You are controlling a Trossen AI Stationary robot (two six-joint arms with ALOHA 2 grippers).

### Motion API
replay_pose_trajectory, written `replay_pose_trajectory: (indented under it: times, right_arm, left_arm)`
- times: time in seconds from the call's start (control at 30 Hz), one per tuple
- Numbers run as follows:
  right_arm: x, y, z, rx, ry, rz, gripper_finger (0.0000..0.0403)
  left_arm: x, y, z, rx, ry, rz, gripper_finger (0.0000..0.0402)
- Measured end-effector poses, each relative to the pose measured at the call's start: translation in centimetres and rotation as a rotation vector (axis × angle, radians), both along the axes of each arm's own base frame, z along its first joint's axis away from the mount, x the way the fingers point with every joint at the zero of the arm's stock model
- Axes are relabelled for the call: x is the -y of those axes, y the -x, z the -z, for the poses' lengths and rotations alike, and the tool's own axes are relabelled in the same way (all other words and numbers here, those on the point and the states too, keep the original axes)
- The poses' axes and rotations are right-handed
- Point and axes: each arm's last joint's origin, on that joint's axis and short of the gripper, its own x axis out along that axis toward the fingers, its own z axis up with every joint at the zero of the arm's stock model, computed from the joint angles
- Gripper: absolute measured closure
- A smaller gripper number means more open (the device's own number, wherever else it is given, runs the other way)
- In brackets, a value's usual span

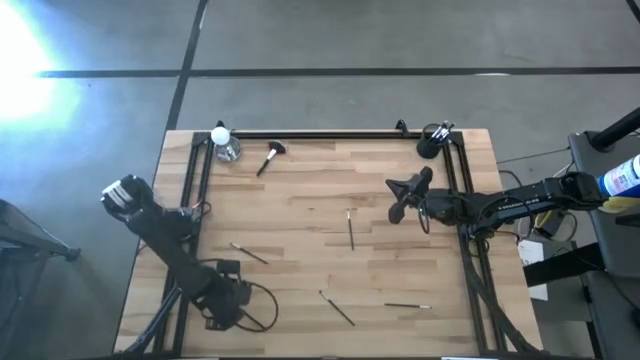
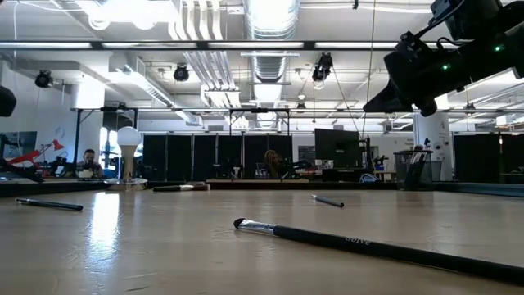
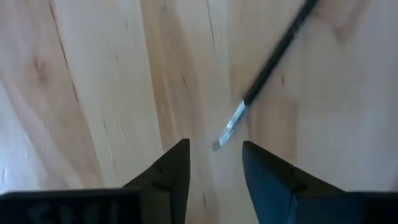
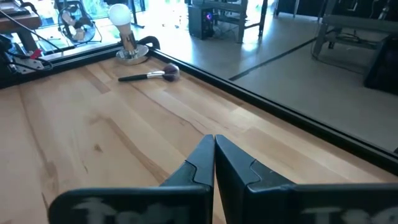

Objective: Put items in baskets/containers
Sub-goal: Put the liner brush into the mesh organizer

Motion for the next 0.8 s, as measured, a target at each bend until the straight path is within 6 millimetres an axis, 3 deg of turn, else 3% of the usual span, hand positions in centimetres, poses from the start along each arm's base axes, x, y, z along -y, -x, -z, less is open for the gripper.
replay_pose_trajectory:
  times: [0.3, 0.8]
  right_arm:
    - [0.0, 0.0, 0.0, 0.005, -0.006, 0.000, 0.0394]
    - [0.0, 0.0, 0.0, 0.006, -0.006, -0.001, 0.0394]
  left_arm:
    - [0.9, -0.5, 1.4, 0.000, 0.000, 0.009, 0.0270]
    - [1.8, 0.2, 3.5, -0.063, -0.069, -0.043, 0.0342]
